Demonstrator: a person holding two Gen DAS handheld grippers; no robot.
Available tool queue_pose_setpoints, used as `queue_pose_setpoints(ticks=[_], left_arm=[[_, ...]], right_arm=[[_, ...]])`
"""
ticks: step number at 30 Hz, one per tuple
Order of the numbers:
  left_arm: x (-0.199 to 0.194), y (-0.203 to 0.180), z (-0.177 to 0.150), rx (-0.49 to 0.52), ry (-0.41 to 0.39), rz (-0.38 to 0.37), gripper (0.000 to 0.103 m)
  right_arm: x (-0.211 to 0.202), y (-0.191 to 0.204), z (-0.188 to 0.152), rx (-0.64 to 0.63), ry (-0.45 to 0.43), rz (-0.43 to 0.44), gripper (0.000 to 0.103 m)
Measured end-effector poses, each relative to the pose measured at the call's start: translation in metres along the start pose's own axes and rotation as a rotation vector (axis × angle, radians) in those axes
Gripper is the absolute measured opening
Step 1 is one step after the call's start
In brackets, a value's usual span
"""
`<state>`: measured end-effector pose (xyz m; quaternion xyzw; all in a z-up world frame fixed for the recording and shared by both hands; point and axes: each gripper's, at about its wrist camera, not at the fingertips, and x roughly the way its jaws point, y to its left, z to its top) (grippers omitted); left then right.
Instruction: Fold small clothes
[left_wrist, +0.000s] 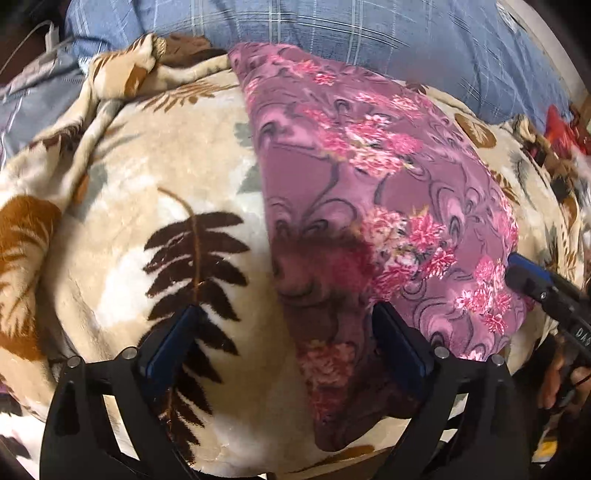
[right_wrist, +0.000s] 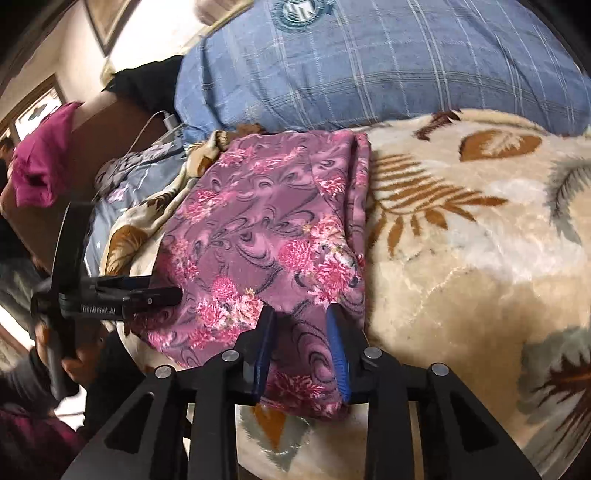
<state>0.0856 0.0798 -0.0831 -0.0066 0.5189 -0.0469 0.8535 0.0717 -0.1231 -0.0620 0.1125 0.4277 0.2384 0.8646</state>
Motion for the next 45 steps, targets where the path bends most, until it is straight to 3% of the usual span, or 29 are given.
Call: queue_pose_setpoints(ticks=[3, 5, 8, 11, 13, 15, 16, 18, 20, 23, 27, 28, 29, 30, 32, 35, 37, 41, 45], left_arm=[[-0.011, 0.000, 0.006, 0.018, 0.013, -0.037, 0.094], [-0.030, 0.006, 0.017, 0.002, -0.051, -0.070, 0.094], [-0.046, 0.013, 0.041, -0.016, -0.144, -0.049, 0.095], [-0.029, 0.015, 0.064, -0.048, -0.119, -0.047, 0.095], [-0.004, 0.015, 0.069, -0.054, -0.069, 0.028, 0.096], [0.012, 0.022, 0.067, -0.086, -0.021, -0.017, 0.096], [0.011, 0.032, 0.068, -0.155, -0.008, -0.076, 0.096], [0.003, 0.042, 0.075, -0.195, -0.028, -0.139, 0.096], [-0.004, 0.046, 0.091, -0.187, -0.081, -0.104, 0.096], [0.009, 0.054, 0.124, -0.199, -0.076, -0.098, 0.095], [0.040, 0.062, 0.154, -0.257, -0.012, -0.086, 0.095], [0.046, 0.064, 0.158, -0.269, -0.001, -0.091, 0.095], [0.049, 0.066, 0.160, -0.281, 0.001, -0.094, 0.095], [0.055, 0.067, 0.163, -0.295, -0.002, -0.084, 0.095], [0.069, 0.066, 0.165, -0.294, 0.003, -0.044, 0.096], [0.088, 0.060, 0.171, -0.248, 0.013, 0.026, 0.103], [0.084, 0.056, 0.176, -0.210, 0.016, 0.049, 0.101], [0.044, 0.056, 0.164, -0.169, -0.045, 0.018, 0.098], [0.016, 0.050, 0.125, -0.140, -0.107, -0.023, 0.099]], right_arm=[[-0.001, 0.002, 0.006, 0.002, 0.026, -0.007, 0.031], [-0.006, 0.002, 0.016, 0.020, 0.024, -0.001, 0.031], [-0.013, 0.001, 0.040, 0.055, -0.048, 0.011, 0.036], [-0.003, 0.004, 0.062, 0.072, -0.094, 0.017, 0.035], [0.010, 0.006, 0.068, 0.064, -0.105, 0.007, 0.032], [0.043, 0.002, 0.068, 0.056, 0.007, -0.072, 0.030], [0.048, 0.001, 0.068, 0.051, 0.015, -0.087, 0.030], [0.042, 0.002, 0.079, 0.060, 0.007, -0.076, 0.034], [0.037, -0.002, 0.095, 0.087, -0.021, -0.050, 0.035], [0.047, -0.014, 0.127, 0.157, -0.046, -0.057, 0.050], [0.097, -0.036, 0.154, 0.294, 0.045, -0.021, 0.049], [0.107, -0.038, 0.156, 0.304, 0.075, -0.004, 0.042], [0.109, -0.035, 0.160, 0.279, 0.065, -0.017, 0.011], [0.104, -0.031, 0.165, 0.246, 0.032, -0.019, 0.004], [0.093, -0.031, 0.165, 0.249, -0.041, -0.002, 0.004], [0.112, -0.046, 0.155, 0.297, 0.035, -0.039, 0.003], [0.110, -0.053, 0.154, 0.318, 0.019, -0.006, 0.003], [0.079, -0.040, 0.158, 0.267, -0.016, -0.028, 0.014], [0.048, -0.024, 0.141, 0.169, -0.074, 0.089, 0.022]])
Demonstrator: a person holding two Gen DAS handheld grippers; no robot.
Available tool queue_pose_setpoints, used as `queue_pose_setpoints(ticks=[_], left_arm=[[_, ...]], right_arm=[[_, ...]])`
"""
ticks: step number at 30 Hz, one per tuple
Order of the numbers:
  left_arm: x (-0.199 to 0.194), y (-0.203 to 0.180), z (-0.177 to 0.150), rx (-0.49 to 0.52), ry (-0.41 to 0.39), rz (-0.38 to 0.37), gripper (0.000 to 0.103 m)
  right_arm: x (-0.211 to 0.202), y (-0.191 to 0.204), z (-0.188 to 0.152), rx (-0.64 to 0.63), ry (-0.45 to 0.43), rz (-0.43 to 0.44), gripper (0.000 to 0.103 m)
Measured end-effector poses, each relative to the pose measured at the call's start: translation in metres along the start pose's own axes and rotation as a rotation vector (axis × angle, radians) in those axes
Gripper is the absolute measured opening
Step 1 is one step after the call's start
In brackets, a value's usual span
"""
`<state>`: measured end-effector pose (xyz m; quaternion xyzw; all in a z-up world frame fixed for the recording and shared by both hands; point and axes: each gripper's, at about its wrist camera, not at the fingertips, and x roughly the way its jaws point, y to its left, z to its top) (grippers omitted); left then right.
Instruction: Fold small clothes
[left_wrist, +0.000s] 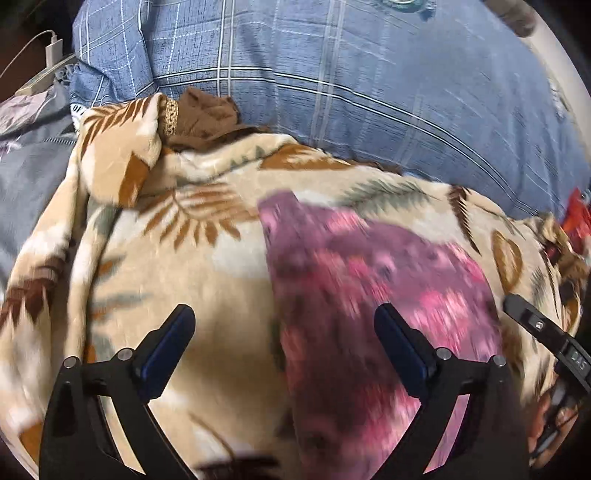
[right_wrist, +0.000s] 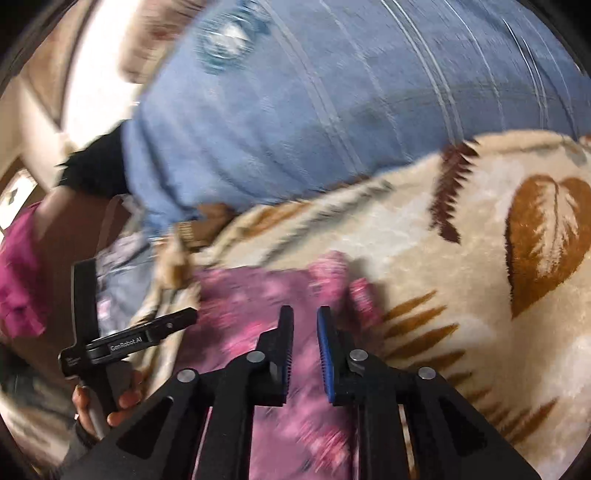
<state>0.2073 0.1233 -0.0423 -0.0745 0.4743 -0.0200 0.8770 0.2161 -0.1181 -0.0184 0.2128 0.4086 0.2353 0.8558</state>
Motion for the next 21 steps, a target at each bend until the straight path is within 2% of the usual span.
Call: queue_pose_setpoints(ticks=[2, 4, 5, 8, 10, 12, 15, 16, 17, 18, 21], left_arm=[[0.016, -0.006, -0.014, 0.021, 0.045, 0.012, 0.100], [0.035, -0.008, -0.021, 0.014, 0.085, 0.019, 0.100], [0.034, -0.007, -0.018, -0.005, 0.084, 0.012, 0.100], [0.015, -0.004, -0.012, -0.009, 0.091, 0.011, 0.099], [-0.004, -0.007, -0.017, 0.016, 0.057, 0.012, 0.099], [-0.015, -0.011, -0.028, 0.029, 0.043, 0.000, 0.099], [-0.011, -0.019, -0.045, 0.045, 0.089, -0.017, 0.099], [0.001, -0.024, -0.050, 0.064, 0.122, 0.007, 0.100], [0.005, -0.026, -0.055, 0.070, 0.124, 0.024, 0.100], [0.002, -0.024, -0.057, 0.058, 0.108, 0.023, 0.100], [-0.006, -0.018, -0.055, 0.028, 0.137, -0.002, 0.099]], right_arm=[[0.006, 0.002, -0.013, -0.049, 0.041, -0.022, 0.022], [0.026, -0.002, -0.026, -0.101, 0.132, -0.125, 0.017], [0.020, 0.000, -0.030, -0.127, 0.090, -0.130, 0.017], [0.006, 0.016, -0.030, -0.170, 0.099, -0.183, 0.023], [-0.006, 0.024, -0.035, -0.190, 0.085, -0.148, 0.026], [-0.016, 0.025, -0.046, -0.208, 0.086, -0.126, 0.034], [-0.007, 0.020, -0.064, -0.221, 0.127, -0.178, 0.037], [-0.005, 0.017, -0.069, -0.223, 0.127, -0.188, 0.037], [-0.007, 0.017, -0.071, -0.221, 0.096, -0.180, 0.037], [-0.008, 0.017, -0.071, -0.211, 0.100, -0.187, 0.038], [-0.020, 0.019, -0.067, -0.189, 0.109, -0.210, 0.039]])
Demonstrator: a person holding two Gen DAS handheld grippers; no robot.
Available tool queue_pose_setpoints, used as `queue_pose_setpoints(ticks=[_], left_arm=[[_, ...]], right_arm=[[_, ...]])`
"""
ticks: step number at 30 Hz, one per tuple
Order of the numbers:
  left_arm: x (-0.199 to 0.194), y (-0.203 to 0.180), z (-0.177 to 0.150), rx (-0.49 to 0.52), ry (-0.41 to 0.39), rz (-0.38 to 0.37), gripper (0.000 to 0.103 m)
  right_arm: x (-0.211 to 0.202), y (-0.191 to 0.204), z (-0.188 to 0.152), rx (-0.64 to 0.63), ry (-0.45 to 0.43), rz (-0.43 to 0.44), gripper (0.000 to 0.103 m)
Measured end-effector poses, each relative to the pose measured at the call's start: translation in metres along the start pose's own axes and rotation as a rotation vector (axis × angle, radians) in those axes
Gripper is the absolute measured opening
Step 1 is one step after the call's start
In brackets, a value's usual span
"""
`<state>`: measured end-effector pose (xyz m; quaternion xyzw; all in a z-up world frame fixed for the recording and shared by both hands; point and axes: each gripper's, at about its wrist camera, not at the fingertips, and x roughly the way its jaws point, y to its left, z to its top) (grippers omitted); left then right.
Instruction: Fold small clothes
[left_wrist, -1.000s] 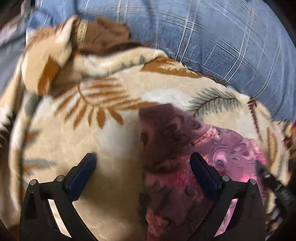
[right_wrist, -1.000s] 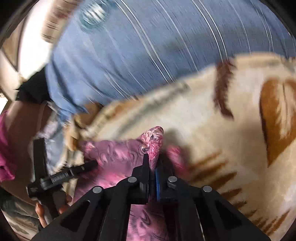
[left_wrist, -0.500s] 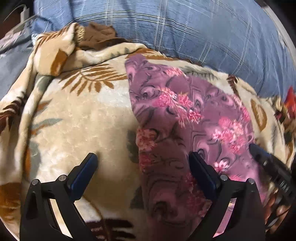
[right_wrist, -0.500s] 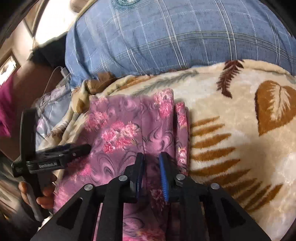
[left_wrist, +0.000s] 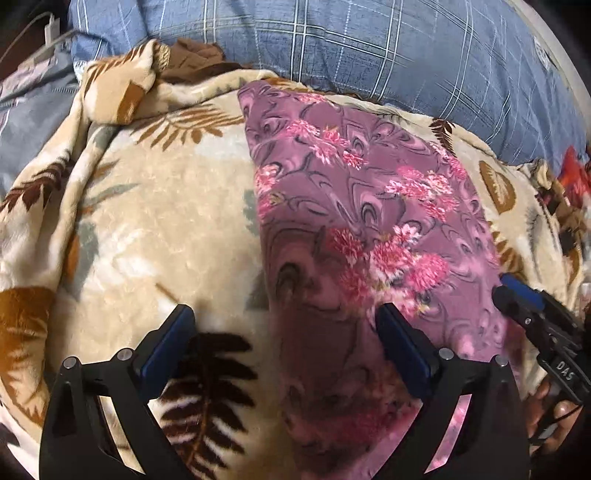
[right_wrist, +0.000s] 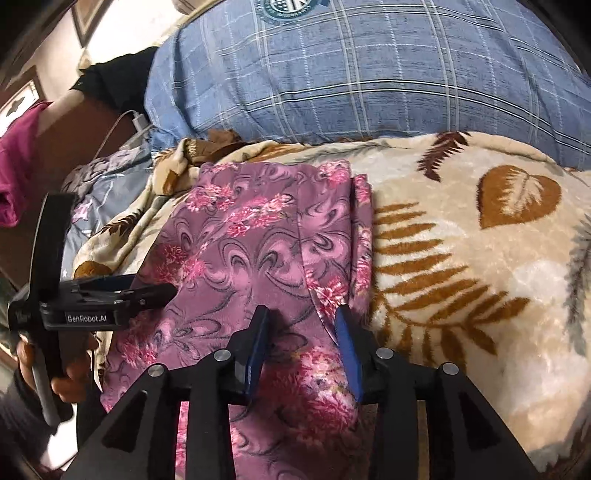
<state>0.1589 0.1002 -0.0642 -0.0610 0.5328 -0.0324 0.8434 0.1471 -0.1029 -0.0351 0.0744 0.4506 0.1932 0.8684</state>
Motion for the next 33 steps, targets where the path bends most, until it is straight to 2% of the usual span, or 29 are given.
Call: queue_pose_setpoints(ticks=[4, 7, 10, 14, 17, 19, 21, 26, 28, 31, 33], left_arm=[[-0.014, 0.004, -0.009, 0.005, -0.030, 0.012, 0.099], [-0.009, 0.000, -0.014, 0.021, -0.029, 0.042, 0.100], [-0.012, -0.004, -0.015, 0.024, -0.038, 0.049, 0.100], [-0.013, -0.008, -0.017, 0.044, -0.050, 0.075, 0.100], [-0.012, -0.008, -0.018, 0.032, -0.046, 0.071, 0.100], [-0.011, -0.006, -0.020, 0.029, -0.049, 0.071, 0.101], [-0.011, -0.005, -0.020, 0.028, -0.044, 0.069, 0.103], [-0.021, 0.002, -0.022, 0.034, -0.039, 0.041, 0.103], [-0.032, 0.006, -0.024, 0.050, -0.068, 0.057, 0.103], [-0.047, 0.011, -0.029, 0.081, -0.119, 0.127, 0.103], [-0.051, 0.014, -0.031, 0.086, -0.135, 0.142, 0.103]], right_arm=[[-0.016, -0.007, -0.011, 0.030, -0.015, 0.018, 0.042], [-0.009, -0.010, -0.025, 0.031, 0.024, -0.015, 0.053], [-0.016, -0.012, -0.031, 0.069, 0.005, -0.006, 0.053], [-0.027, -0.012, -0.034, 0.052, -0.019, -0.013, 0.054], [-0.016, -0.013, -0.043, 0.037, 0.034, -0.050, 0.057], [-0.017, -0.012, -0.047, 0.032, 0.004, -0.052, 0.060], [-0.015, -0.007, -0.049, 0.009, -0.002, -0.068, 0.064], [-0.017, -0.006, -0.047, -0.003, 0.009, -0.102, 0.067], [-0.023, -0.008, -0.044, 0.015, 0.011, -0.135, 0.067], [-0.034, -0.013, -0.038, 0.028, 0.008, -0.192, 0.068], [-0.039, -0.009, -0.035, 0.006, 0.010, -0.252, 0.078]])
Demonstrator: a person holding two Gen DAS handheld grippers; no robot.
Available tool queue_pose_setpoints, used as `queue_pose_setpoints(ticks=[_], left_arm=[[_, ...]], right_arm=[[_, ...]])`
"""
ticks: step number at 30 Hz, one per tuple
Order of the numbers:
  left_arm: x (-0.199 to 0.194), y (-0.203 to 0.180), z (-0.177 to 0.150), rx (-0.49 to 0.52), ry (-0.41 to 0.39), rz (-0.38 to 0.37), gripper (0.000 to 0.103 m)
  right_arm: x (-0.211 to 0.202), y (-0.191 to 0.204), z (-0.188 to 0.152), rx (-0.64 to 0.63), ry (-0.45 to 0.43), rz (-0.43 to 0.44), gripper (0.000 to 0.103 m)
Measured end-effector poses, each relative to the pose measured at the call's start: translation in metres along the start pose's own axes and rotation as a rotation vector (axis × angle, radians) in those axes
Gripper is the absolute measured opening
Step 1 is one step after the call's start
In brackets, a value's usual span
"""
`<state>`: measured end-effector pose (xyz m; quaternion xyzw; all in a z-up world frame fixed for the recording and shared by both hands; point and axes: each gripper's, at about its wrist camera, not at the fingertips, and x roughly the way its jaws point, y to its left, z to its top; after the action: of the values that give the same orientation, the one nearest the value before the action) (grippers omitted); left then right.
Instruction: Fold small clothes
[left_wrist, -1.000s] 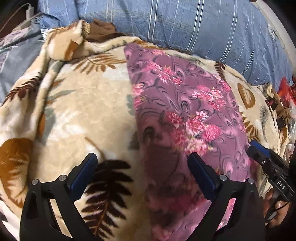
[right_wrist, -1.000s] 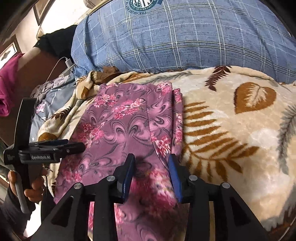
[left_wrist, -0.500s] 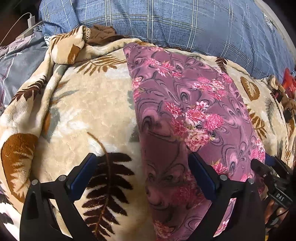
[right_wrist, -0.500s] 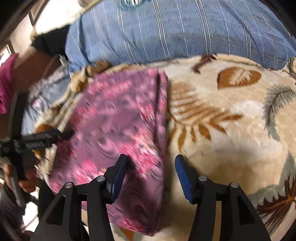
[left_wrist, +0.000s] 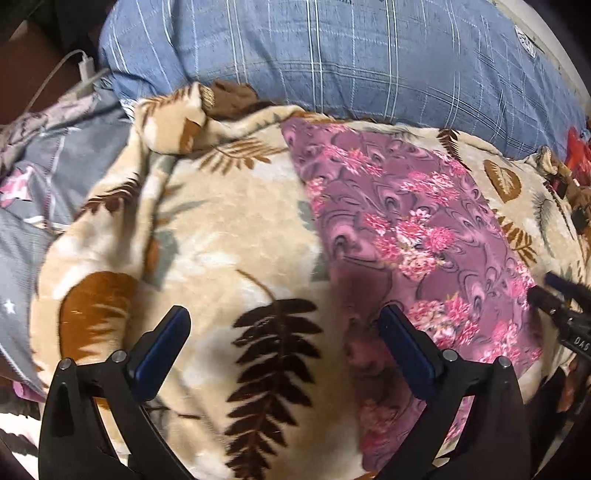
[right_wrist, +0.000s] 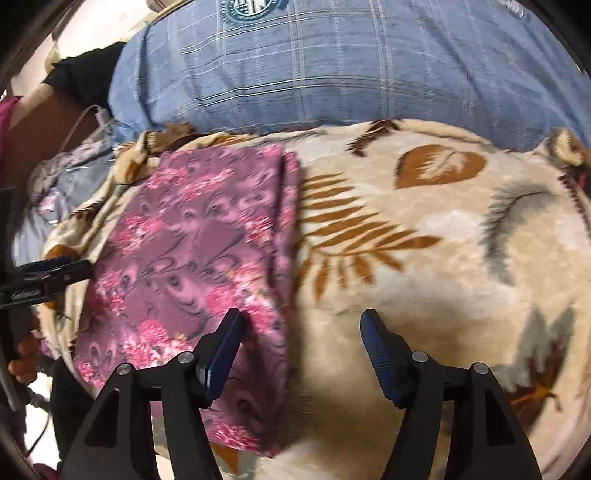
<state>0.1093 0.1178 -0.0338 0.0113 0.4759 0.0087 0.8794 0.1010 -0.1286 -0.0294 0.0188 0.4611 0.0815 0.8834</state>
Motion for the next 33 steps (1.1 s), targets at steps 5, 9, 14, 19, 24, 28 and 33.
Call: queue_pose_setpoints(ticks=[5, 9, 14, 19, 24, 28, 33], left_arm=[[0.000, -0.004, -0.005, 0.003, -0.001, 0.013, 0.103], [-0.006, -0.013, -0.008, 0.033, -0.026, 0.045, 0.103], [-0.016, -0.026, -0.015, 0.071, -0.060, 0.059, 0.103], [-0.027, -0.036, -0.023, 0.094, -0.097, 0.073, 0.103], [-0.034, -0.042, -0.030, 0.099, -0.104, 0.073, 0.103], [-0.037, -0.050, -0.035, 0.123, -0.100, 0.071, 0.103], [-0.046, -0.061, -0.040, 0.140, -0.106, 0.054, 0.103]], right_arm=[[-0.010, 0.009, 0.004, -0.027, -0.016, -0.064, 0.092], [-0.025, 0.016, 0.004, -0.029, -0.067, -0.076, 0.101], [-0.033, 0.023, 0.001, -0.064, -0.067, -0.158, 0.102], [-0.034, 0.024, -0.007, -0.090, -0.026, -0.197, 0.102], [-0.047, 0.021, -0.011, -0.079, -0.060, -0.223, 0.102], [-0.055, 0.015, -0.011, -0.066, -0.081, -0.229, 0.102], [-0.061, 0.012, -0.013, -0.057, -0.086, -0.222, 0.102]])
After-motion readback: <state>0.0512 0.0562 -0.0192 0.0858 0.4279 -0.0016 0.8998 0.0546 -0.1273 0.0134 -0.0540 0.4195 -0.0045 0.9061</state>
